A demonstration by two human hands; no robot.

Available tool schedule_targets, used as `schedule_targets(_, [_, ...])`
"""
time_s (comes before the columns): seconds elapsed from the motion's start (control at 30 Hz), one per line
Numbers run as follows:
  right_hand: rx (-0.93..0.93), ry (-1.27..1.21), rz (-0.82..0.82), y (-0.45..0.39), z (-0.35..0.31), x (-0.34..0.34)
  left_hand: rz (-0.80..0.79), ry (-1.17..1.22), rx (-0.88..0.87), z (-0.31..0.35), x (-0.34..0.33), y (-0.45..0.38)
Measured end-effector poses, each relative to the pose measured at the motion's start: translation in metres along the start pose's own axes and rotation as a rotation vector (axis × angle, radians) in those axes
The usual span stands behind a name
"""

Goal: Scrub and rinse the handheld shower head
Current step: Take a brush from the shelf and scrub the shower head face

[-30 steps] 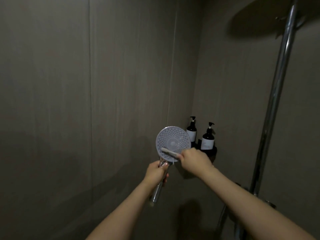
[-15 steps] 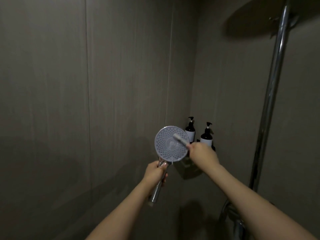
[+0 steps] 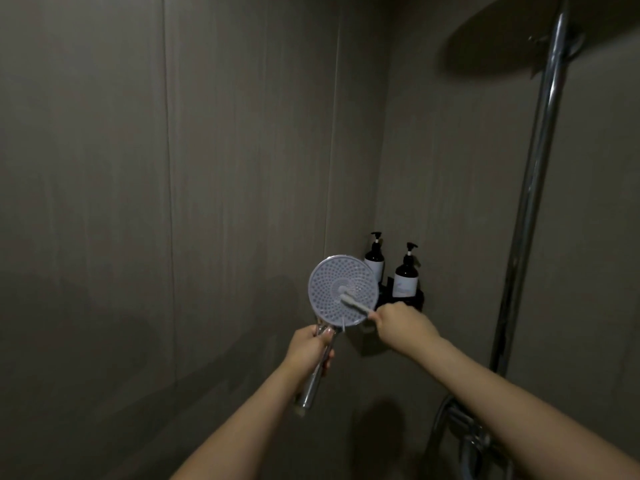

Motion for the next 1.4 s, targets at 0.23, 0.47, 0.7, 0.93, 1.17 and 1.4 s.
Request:
schedule_targets(0.23, [0.015,0.035,-0.083,0.010,0.014,-0.003,-0.013,0.018,0.015,-0.006,0.002,0.005])
schedule_targets(0.47, [-0.071,0.019,-0.090,0.019,0.038,-0.003,-0.113,-0.042,-0.059,0.018,-0.027,0.020])
schedule_targets(0.7, [0.072,0.003,0.115,0.019,0.015,0.032,-0.050,-0.036,-0.052,0.024,-0.023,0.013])
schedule_targets(0.93, [0.040,0.082,0.075,0.023,0.006,0.022,-0.053,-0.039,-0.051,0.026,-0.031,0.013])
schedule_targets(1.17, [0.048,0.123,0.030,0.019,0.002,0.023,-0.048,-0.063,-0.066,0.026,-0.028,0.015])
schedule_targets(1.4, [0.115,0.118,0.035,0.010,-0.017,0.025,-0.062,-0.072,-0.076,0.033,-0.031,0.016])
Point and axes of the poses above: each hand's wrist, its own y-axis away from the middle knuckle, its own x-axis out of the back of the hand, z = x × y, the point moved 8 cm from there along -y, towards the middle knuckle, and after that the axes turned 15 degrees about x, right-handed, at the moved point
